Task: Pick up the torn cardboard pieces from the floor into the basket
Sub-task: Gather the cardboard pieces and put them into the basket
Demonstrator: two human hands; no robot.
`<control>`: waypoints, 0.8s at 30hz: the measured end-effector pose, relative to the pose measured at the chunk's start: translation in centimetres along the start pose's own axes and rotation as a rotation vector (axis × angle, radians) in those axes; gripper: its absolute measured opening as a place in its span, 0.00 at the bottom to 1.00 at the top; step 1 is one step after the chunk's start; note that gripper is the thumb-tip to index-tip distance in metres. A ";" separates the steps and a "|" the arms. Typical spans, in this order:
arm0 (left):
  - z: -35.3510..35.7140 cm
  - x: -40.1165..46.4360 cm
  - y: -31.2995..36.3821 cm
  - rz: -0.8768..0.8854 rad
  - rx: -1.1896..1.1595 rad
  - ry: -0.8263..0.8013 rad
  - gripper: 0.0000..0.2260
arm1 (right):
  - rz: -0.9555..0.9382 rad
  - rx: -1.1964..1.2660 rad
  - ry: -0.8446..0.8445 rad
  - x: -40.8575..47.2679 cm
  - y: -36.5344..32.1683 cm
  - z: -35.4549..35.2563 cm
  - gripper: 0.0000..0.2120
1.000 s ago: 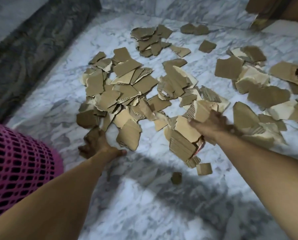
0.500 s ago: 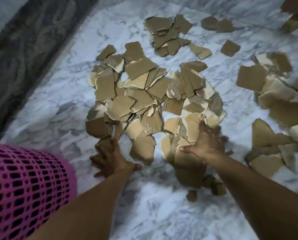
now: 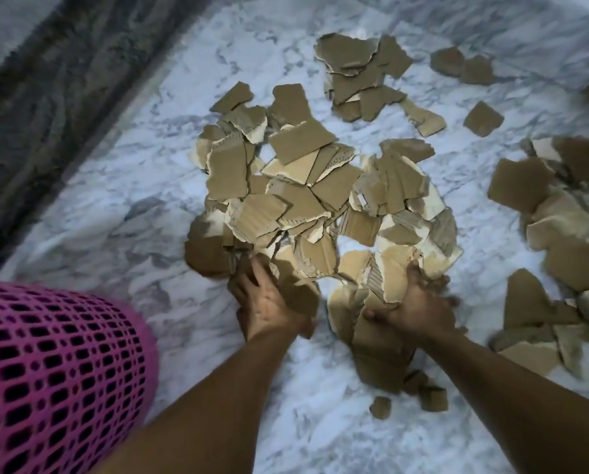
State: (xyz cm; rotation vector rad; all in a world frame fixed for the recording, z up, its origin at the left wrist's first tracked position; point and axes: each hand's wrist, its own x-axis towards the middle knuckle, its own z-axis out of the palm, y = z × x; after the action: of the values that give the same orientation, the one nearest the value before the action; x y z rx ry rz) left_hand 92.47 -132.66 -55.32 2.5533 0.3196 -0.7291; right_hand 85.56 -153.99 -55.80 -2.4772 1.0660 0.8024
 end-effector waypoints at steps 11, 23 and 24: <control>1.3 -0.2 0.9 -0.151 0.104 0.177 0.49 | 0.018 -0.043 0.000 1.4 0.1 0.9 0.59; 3.7 -3.3 2.5 -0.090 0.009 0.067 0.50 | -0.211 0.295 0.140 2.1 10.7 -5.3 0.20; 4.3 -3.9 3.0 -0.099 0.011 0.080 0.50 | -0.206 0.349 0.175 2.6 12.8 -5.6 0.16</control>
State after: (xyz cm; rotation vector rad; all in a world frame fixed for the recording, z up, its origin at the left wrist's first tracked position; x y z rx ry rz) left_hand 88.34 -137.77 -55.31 2.5973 0.4719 -0.6666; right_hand 79.58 -166.71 -53.89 -2.3339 0.8971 0.3119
